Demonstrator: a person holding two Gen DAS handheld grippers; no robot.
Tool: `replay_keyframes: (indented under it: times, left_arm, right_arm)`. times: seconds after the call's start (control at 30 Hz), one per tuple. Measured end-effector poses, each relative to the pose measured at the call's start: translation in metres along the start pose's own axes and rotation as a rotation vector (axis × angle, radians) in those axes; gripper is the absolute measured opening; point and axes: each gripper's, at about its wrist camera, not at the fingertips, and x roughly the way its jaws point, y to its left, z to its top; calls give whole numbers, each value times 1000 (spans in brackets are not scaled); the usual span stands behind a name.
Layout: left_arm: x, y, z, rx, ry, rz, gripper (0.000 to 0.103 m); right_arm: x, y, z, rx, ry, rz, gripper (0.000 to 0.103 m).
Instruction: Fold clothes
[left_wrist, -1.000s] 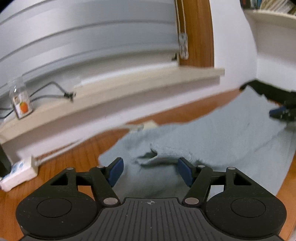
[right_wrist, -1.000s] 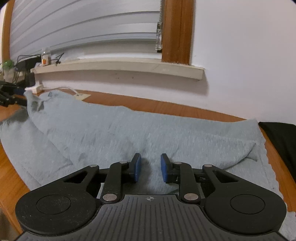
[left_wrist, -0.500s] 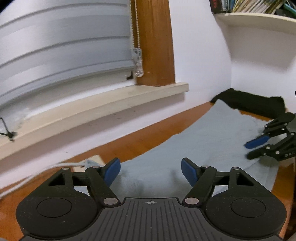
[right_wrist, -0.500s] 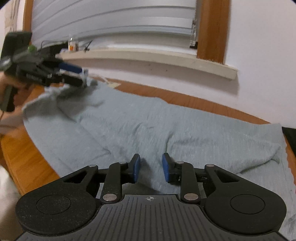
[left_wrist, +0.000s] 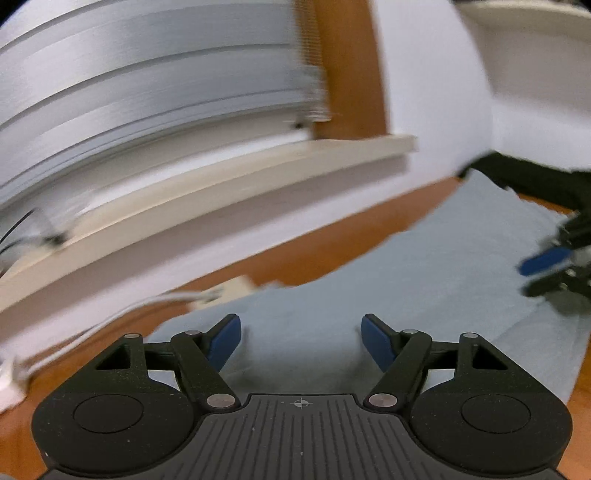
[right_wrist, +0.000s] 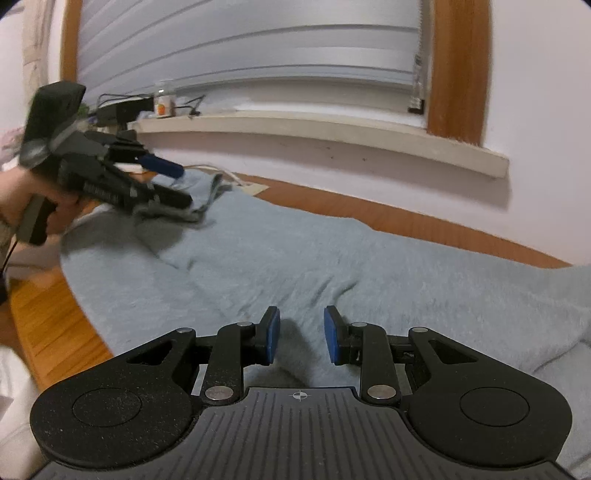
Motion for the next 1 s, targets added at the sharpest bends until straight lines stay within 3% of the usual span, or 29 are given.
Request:
replay_keyframes:
  times: [0.13, 0.33, 0.37, 0.43, 0.57, 0.7, 0.8, 0.83, 0.93, 1.0]
  left_arm:
    - [-20, 25, -11, -26, -4, -36, 75]
    - [-31, 0, -14, 30, -7, -78, 76]
    - [-30, -6, -14, 48, -8, -78, 76]
    - [-29, -16, -14, 86, -5, -50, 76]
    - [-20, -14, -16, 73, 10, -26, 77]
    - [-27, -8, -17, 16, -43, -18, 77]
    - [-37, -17, -16, -5, -88, -84, 76]
    - [-39, -22, -15, -4, -98, -109, 73]
    - [-37, -49, -11, 26, -105, -192, 51]
    - [-27, -70, -7, 58, -85, -255, 46]
  right_arm:
    - [2, 15, 3, -105, 48, 41, 28]
    - [13, 28, 10, -195, 86, 23, 32]
    - [15, 27, 12, -188, 92, 18, 29]
    - [15, 25, 14, -175, 97, 14, 8]
    - [2, 14, 23, -106, -5, -39, 3]
    - [-5, 2, 33, -34, -95, -92, 3]
    - [-3, -10, 40, 27, -112, -92, 3]
    - [-2, -14, 41, 49, -114, -89, 3]
    - [4, -21, 44, 90, -117, -78, 3]
    - [7, -23, 46, 104, -120, -74, 3]
